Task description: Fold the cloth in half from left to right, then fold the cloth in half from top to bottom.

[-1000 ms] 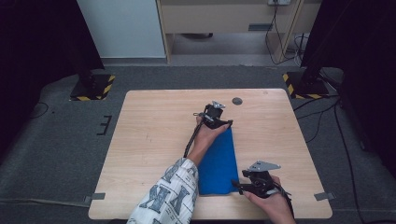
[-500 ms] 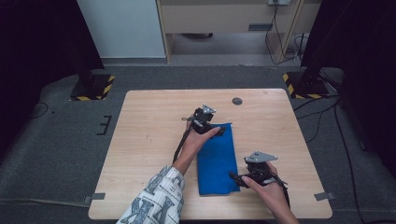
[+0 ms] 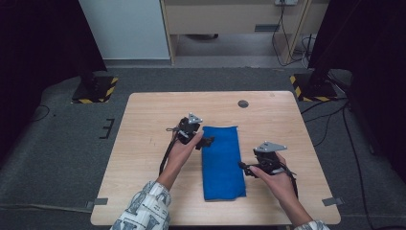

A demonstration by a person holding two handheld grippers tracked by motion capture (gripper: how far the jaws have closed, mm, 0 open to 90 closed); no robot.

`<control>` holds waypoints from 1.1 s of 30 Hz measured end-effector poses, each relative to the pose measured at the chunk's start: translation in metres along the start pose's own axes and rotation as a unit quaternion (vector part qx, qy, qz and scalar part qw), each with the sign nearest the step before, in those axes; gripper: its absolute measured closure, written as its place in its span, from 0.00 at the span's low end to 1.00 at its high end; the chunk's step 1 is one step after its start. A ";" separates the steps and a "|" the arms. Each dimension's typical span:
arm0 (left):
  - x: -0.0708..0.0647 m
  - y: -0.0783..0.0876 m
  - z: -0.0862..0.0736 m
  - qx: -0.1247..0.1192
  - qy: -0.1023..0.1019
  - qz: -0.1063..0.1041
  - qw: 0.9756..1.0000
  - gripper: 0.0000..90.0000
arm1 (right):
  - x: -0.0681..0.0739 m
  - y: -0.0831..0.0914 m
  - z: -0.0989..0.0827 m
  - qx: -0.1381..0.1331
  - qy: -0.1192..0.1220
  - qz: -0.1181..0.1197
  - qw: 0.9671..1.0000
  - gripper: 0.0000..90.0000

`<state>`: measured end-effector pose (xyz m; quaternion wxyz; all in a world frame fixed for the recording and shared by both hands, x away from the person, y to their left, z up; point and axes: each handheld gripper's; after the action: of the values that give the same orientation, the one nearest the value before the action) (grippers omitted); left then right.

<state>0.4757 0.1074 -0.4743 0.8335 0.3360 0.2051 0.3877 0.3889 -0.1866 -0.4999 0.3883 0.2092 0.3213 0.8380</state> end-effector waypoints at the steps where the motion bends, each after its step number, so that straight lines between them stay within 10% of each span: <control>1: 0.002 0.002 -0.001 0.000 0.001 0.003 1.000 0.06 | -0.003 -0.004 0.003 0.007 -0.001 -0.001 1.000 0.17; 17: 0.023 0.011 -0.002 -0.002 0.019 0.012 1.000 0.09 | -0.023 -0.030 0.069 0.031 0.018 -0.008 0.999 0.23; 33: 0.028 -0.006 0.014 0.002 0.033 0.001 0.999 0.09 | -0.044 -0.060 0.097 0.044 0.025 -0.009 0.999 0.33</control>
<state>0.5040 0.1208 -0.4715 0.8252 0.3249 0.2326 0.3993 0.5047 -0.1554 -0.4777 0.3778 0.2022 0.3695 0.8245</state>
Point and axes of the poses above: each handheld gripper's, and its own axes: y roughly backward along the jaws, z roughly out of its top, x roughly to its left, and after that the axes turned 7 degrees about x, right-handed
